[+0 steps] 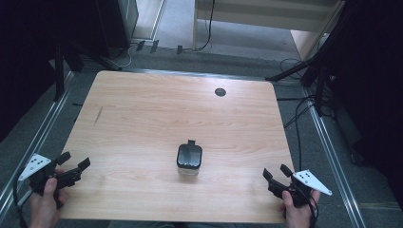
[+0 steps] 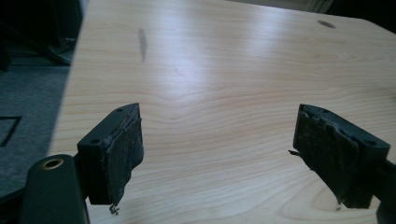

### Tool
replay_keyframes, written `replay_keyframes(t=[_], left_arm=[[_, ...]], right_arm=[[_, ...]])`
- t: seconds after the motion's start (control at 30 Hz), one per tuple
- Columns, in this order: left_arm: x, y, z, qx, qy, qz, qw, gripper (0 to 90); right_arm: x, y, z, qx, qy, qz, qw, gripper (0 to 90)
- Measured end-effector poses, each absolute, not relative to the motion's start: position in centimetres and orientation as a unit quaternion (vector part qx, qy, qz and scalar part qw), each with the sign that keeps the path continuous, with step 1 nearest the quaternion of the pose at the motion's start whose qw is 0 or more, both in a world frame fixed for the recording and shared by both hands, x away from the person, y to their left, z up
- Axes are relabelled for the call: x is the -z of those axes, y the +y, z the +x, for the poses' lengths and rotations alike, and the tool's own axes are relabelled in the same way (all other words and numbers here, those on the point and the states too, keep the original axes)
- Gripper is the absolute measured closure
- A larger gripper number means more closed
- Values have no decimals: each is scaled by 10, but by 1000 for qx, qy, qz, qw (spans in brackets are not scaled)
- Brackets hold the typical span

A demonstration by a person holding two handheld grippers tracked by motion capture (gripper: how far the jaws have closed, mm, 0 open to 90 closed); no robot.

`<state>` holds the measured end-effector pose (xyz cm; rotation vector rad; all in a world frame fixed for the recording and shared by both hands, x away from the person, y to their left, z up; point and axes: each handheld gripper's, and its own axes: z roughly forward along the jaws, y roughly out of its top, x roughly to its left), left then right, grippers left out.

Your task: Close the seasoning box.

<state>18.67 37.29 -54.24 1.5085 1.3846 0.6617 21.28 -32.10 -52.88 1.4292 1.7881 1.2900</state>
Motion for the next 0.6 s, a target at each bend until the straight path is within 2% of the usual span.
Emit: replay_keyframes(t=[0.2,0.6], left_arm=[[548,383,187,-264,590,594,480,162],[550,373,192,-277,577,618,456,164]], right_arm=[[544,-340,205,-451,654,547,265,259],[547,-347,202,-468,635,559,257,270]])
